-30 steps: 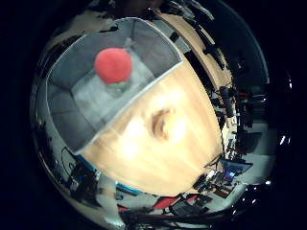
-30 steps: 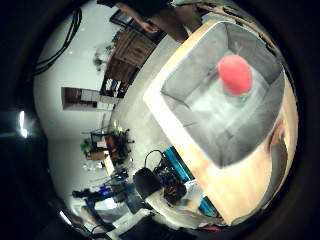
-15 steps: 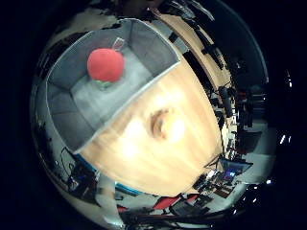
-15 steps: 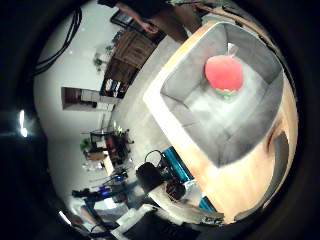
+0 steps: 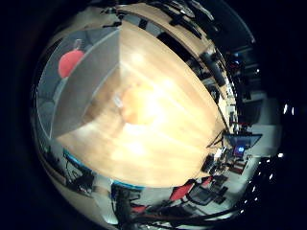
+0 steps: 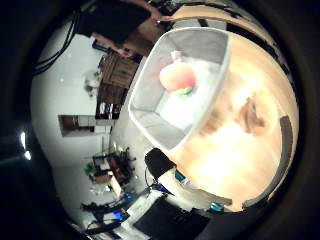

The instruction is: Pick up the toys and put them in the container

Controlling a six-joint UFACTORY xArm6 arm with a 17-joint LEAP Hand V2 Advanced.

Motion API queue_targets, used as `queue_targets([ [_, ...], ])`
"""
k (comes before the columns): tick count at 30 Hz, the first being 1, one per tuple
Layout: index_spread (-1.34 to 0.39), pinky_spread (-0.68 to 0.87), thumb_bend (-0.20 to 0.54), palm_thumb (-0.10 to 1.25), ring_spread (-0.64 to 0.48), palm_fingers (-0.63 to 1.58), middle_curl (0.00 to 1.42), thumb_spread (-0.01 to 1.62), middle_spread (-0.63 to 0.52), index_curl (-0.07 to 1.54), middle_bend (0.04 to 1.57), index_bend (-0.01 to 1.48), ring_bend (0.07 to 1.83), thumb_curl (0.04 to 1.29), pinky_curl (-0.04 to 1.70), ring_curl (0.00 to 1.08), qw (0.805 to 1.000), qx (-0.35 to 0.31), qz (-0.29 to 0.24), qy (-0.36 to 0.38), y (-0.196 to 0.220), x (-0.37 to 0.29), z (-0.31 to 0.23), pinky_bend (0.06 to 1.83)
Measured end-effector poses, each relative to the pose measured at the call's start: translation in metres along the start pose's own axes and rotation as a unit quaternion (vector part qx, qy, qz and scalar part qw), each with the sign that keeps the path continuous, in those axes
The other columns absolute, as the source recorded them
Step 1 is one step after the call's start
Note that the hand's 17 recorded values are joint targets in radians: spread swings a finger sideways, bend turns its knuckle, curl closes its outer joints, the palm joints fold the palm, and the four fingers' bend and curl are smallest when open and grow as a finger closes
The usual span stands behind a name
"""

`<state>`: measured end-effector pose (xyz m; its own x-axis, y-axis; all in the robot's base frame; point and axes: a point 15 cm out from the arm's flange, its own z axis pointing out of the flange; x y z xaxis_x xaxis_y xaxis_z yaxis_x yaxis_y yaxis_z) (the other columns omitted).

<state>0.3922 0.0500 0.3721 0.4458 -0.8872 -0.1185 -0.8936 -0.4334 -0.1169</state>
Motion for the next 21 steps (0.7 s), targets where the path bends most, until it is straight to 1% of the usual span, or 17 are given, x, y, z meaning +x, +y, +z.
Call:
queue_targets([
  [4,-0.47,0.15,-0.025,0.21,-0.17,0.36,0.37,0.93,-0.19,0.34,0.28,0.18,0.61,0.3,0.19,0.25,1.0,0.006,0.03,0.004,0.014,0.034,-0.006,0.71],
  [8,-0.48,0.16,-0.026,0.23,-0.17,0.37,0.37,0.94,-0.19,0.34,0.28,0.18,0.6,0.3,0.18,0.24,0.999,0.01,0.034,0.003,0.017,0.04,-0.008,0.72],
  [11,-0.48,0.16,-0.026,0.23,-0.17,0.37,0.37,0.95,-0.19,0.34,0.27,0.18,0.61,0.3,0.18,0.24,1.0,0.005,0.021,-0.001,0.015,0.026,-0.008,0.72],
  [16,-0.48,0.16,-0.028,0.24,-0.17,0.38,0.37,0.96,-0.2,0.34,0.27,0.18,0.61,0.29,0.16,0.24,1.0,0.007,-0.023,-0.003,0.004,-0.013,-0.011,0.73],
  [21,-0.47,0.16,-0.029,0.24,-0.16,0.38,0.37,0.96,-0.2,0.34,0.27,0.18,0.61,0.29,0.15,0.23,0.999,0.017,-0.031,0.001,0.005,-0.025,-0.021,0.73],
])
